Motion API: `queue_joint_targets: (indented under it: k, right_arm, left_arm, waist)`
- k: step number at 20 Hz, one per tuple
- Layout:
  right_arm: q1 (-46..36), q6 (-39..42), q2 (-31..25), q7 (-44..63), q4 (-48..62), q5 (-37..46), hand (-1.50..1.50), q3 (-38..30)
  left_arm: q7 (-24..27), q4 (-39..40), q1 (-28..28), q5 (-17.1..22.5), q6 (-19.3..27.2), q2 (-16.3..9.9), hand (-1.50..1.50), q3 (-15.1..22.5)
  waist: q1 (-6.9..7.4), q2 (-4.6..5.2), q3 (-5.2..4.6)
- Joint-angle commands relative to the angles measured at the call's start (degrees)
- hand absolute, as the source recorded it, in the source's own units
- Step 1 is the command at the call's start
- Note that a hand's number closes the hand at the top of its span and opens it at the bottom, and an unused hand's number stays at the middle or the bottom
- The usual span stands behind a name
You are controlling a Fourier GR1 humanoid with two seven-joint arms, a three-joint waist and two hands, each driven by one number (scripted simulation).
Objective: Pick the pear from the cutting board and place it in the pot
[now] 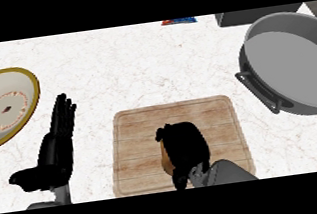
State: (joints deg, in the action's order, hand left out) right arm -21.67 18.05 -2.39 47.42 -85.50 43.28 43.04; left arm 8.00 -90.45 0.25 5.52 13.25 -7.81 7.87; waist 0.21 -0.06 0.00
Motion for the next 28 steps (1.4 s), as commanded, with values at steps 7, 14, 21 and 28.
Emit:
queue_joint_targets:
  k: [7, 14, 21, 28]
  right_arm:
    - [1.52, -3.68, 2.25, -7.60, 2.26, 10.49, 1.50, -1.21]
    - [1.79, -4.84, -4.48, -23.92, 3.92, 9.51, 1.50, -4.20]
    - [2.87, -13.71, -5.39, -27.38, -0.73, 16.00, 1.50, -5.25]
    - [5.92, -17.17, -8.02, -24.24, -20.03, 20.23, 1.50, -6.58]
  left_arm:
    - [-1.02, -0.55, 0.90, -0.69, -1.99, 0.62, 0.00, -1.96]
    - [-1.87, 0.63, -2.21, -1.47, -2.33, 0.99, 0.00, -2.64]
    - [-4.62, -6.12, 1.38, -3.17, -0.43, 2.22, 0.00, -0.66]
    - [0.13, 1.02, -0.40, -1.71, -2.99, 1.21, 0.00, -3.71]
  waist:
    - [-0.04, 0.02, 0.00]
    - [-0.07, 0.09, 0.00]
    - [-0.05, -0.11, 0.02]
    - [-1.05, -0.18, -0.04]
